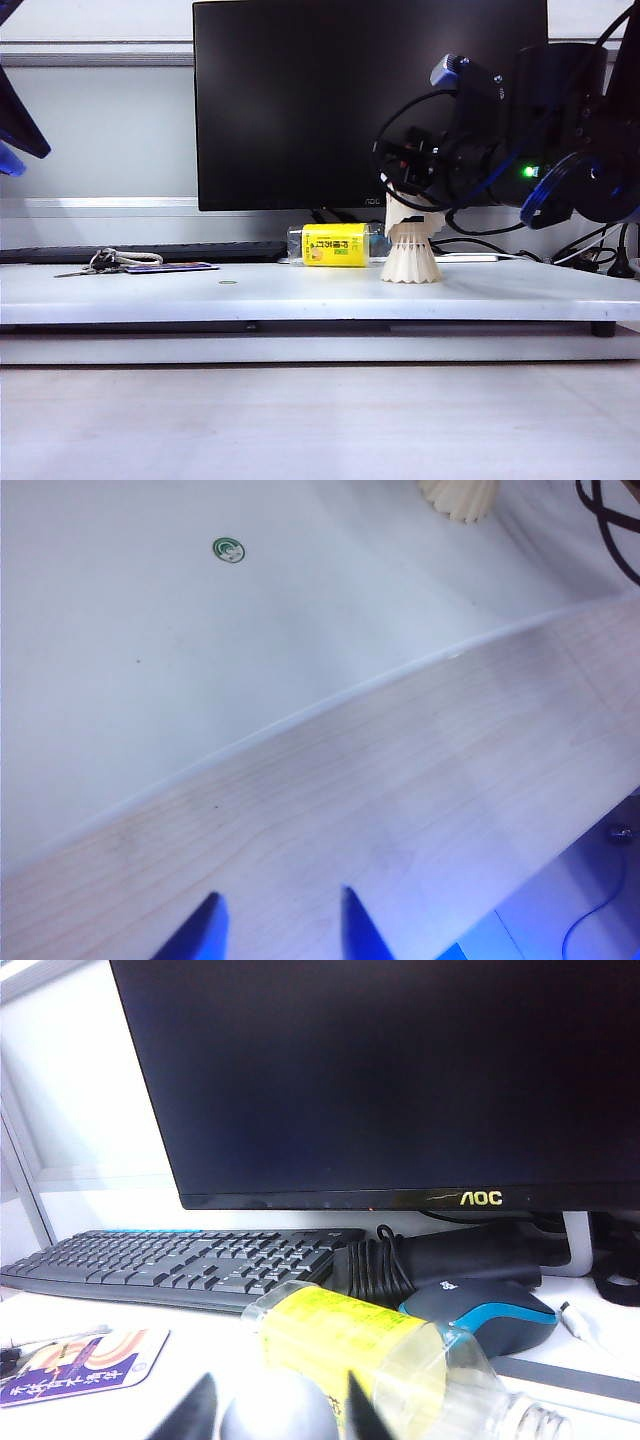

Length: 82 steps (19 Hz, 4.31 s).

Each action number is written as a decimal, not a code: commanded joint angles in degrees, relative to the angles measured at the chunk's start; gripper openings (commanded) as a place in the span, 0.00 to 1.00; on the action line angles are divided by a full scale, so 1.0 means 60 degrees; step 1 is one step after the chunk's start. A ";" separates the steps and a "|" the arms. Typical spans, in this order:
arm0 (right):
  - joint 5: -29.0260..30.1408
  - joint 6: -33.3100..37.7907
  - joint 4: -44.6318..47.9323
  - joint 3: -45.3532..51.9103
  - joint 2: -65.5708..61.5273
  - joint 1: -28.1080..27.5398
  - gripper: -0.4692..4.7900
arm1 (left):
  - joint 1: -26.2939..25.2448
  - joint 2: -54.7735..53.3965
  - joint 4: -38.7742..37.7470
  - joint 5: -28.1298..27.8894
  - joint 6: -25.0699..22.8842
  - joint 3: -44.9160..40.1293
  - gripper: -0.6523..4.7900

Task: Stack the badminton balls on the table vertically.

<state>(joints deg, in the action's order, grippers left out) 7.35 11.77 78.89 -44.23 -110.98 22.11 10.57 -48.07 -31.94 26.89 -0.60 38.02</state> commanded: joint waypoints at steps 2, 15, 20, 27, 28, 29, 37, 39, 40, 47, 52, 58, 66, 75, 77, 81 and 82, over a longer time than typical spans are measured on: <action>0.0044 0.0033 0.0106 -0.0007 0.0044 0.0004 0.43 | 0.0000 0.0011 0.0189 0.0055 -0.0157 0.0011 0.41; 0.0612 -0.0004 -0.0317 -0.0047 0.0237 0.0004 0.88 | 0.0000 0.0011 0.0193 0.0058 -0.0153 0.0011 0.41; 0.0619 -0.1162 -0.6947 -0.1071 0.2320 0.0004 0.91 | 0.0000 0.0011 0.0255 0.0058 -0.0153 0.0011 0.41; 0.0787 -0.1246 -1.3158 -0.4838 0.2688 0.0000 0.86 | 0.0000 0.0011 0.0321 0.0277 -0.0149 0.0011 0.41; 0.0721 -0.1228 -1.3522 -0.5005 0.2670 -0.0007 0.85 | 0.0000 0.0011 0.0321 0.0273 -0.0149 0.0011 0.41; 0.0732 -0.1220 -1.3963 -0.5118 0.2667 -0.0084 0.85 | 0.0000 0.0011 0.0324 0.0273 -0.0149 0.0011 0.41; 0.1198 -0.1257 -1.4615 -0.5118 0.2550 -0.0095 0.71 | 0.0000 0.0011 0.0332 0.0441 -0.0149 0.0011 0.41; 0.1195 -0.1257 -1.4615 -0.5107 0.2408 -0.0095 0.71 | 0.0000 0.0011 0.0332 0.0561 -0.0149 0.0011 0.41; 0.1195 -0.1257 -1.4604 -0.5107 0.2335 -0.0095 0.71 | 0.0000 0.0015 0.0332 0.0565 -0.0149 0.0011 0.41; 0.1009 -0.1479 -1.4393 -0.5107 0.2124 -0.0098 0.57 | 0.0000 0.0015 0.0335 0.0565 -0.0149 0.0011 0.41; 0.1009 -0.1483 -1.4382 -0.5107 0.2109 -0.0098 0.53 | 0.0000 0.0015 0.0335 0.0565 -0.0149 0.0011 0.41; 0.1013 -0.1508 -1.4386 -0.5107 0.2109 -0.0098 0.46 | 0.0000 0.0015 0.0335 0.0565 -0.0149 0.0011 0.41; 0.1016 -0.1581 -1.4342 -0.5107 0.2113 -0.0098 0.40 | 0.0000 0.0015 0.0335 0.0565 -0.0149 0.0011 0.41; 0.1056 -0.1570 -1.4251 -0.5107 0.2116 -0.0098 0.40 | 0.0000 0.0015 0.0339 0.0565 -0.0149 0.0011 0.41; 0.1056 -0.1570 -1.4273 -0.5107 0.2116 -0.0098 0.40 | 0.0000 0.0015 0.0339 0.0565 -0.0149 0.0011 0.41; 0.1086 -0.1574 -1.4338 -0.5107 0.2116 -0.0098 0.45 | 0.0000 0.0015 0.0339 0.0565 -0.0149 0.0011 0.41; 0.1100 -0.1577 -1.4349 -0.5107 0.2116 -0.0098 0.49 | 0.0000 0.0015 0.0339 0.0565 -0.0149 0.0011 0.41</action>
<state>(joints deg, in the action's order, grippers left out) 13.58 2.46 -7.62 -74.65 -98.56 21.47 10.57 -48.07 -30.65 29.93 -1.48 38.02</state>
